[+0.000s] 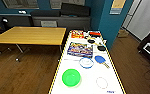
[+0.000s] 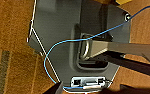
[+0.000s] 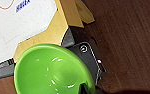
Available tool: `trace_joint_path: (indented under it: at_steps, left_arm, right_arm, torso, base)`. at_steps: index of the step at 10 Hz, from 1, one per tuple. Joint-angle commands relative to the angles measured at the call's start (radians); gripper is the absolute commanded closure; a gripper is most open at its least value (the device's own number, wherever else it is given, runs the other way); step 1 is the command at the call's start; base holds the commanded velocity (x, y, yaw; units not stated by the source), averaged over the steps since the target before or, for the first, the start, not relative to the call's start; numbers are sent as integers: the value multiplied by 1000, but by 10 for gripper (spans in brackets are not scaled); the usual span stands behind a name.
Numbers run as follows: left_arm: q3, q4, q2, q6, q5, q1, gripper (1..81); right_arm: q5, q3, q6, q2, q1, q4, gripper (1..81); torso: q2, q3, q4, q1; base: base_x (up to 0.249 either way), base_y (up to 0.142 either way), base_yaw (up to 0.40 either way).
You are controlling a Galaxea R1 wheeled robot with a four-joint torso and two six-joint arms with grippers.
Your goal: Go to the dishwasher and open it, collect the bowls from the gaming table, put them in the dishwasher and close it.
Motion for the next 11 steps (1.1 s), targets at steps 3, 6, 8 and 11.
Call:
trace_joint_path:
  at_steps: [3,6,8,11]
  left_arm:
    - [340,-3,-341,-8,4,-42,10]
    - [472,-2,-507,-31,-14,-48,10]
    - [625,-2,-632,-50,-44,-87,10]
    - [820,-2,-778,-123,-42,-206,10]
  right_arm:
    - [252,98,-49,-38,-260,-88,811]
    - [402,73,-49,48,-429,-121,811]
    - [480,67,-49,137,-491,-171,811]
    - [590,62,-49,219,-572,-197,811]
  torso:
    - [0,0,0,0]
    - [0,0,0,0]
    - [0,0,0,0]
    - [0,0,0,0]
  base:
    - [0,0,0]
    - [0,0,0]
    - [0,0,0]
    - [0,0,0]
